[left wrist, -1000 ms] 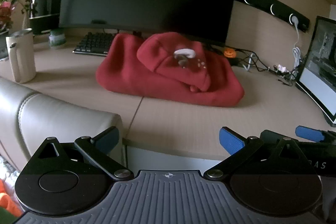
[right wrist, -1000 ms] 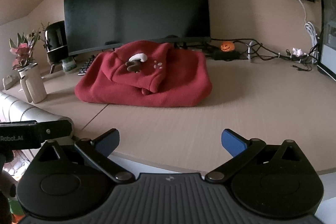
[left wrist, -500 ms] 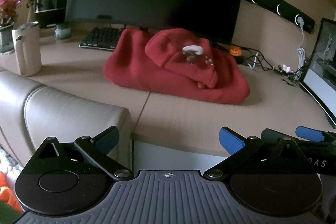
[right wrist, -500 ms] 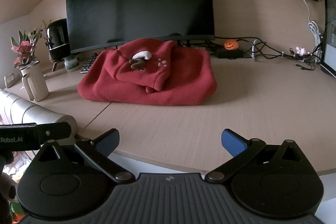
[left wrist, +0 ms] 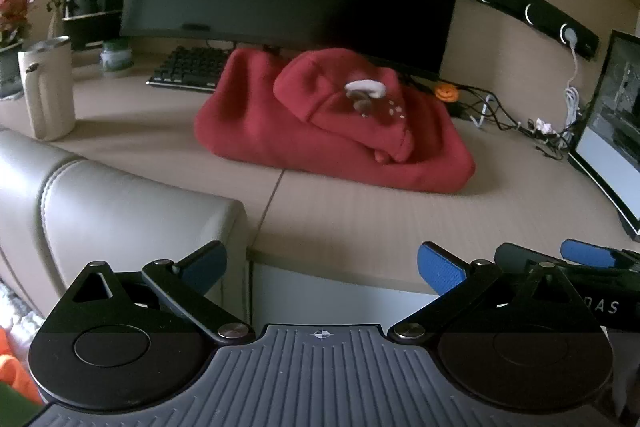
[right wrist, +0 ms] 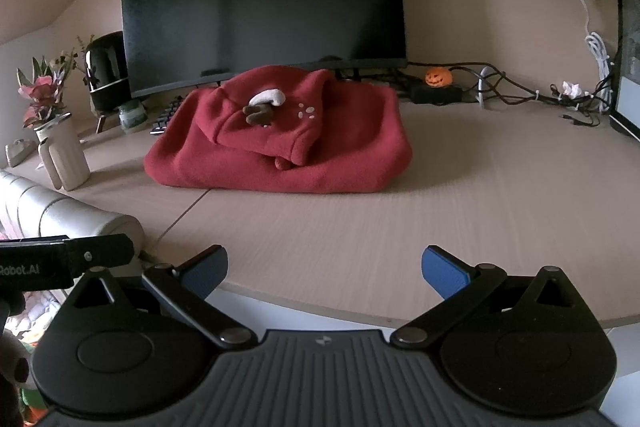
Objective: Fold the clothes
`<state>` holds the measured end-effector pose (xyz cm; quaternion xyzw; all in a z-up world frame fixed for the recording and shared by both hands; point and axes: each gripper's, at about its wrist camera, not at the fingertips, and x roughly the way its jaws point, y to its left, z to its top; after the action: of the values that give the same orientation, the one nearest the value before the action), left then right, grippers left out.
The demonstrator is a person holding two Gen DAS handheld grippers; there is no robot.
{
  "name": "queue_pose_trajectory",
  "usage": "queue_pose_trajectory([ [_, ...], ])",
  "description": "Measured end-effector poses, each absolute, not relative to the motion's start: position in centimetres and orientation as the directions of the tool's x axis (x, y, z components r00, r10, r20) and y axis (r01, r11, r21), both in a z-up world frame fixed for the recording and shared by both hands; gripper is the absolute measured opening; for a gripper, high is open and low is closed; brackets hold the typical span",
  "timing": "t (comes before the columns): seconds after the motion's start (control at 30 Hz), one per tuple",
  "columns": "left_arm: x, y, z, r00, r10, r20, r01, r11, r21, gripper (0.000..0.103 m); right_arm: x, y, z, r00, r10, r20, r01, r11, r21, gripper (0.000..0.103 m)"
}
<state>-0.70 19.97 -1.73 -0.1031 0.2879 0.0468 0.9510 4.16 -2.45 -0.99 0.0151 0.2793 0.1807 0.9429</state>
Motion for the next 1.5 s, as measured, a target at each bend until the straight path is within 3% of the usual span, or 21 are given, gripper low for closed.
queue_pose_trajectory([
  [1.5,-1.23,20.29,-1.00,0.842,0.032,-0.538,-0.132,0.980,-0.148,0.103,4.17,-2.37,-0.88,0.784,0.339,-0.520,-0.337,0.936,0.103,0.103],
])
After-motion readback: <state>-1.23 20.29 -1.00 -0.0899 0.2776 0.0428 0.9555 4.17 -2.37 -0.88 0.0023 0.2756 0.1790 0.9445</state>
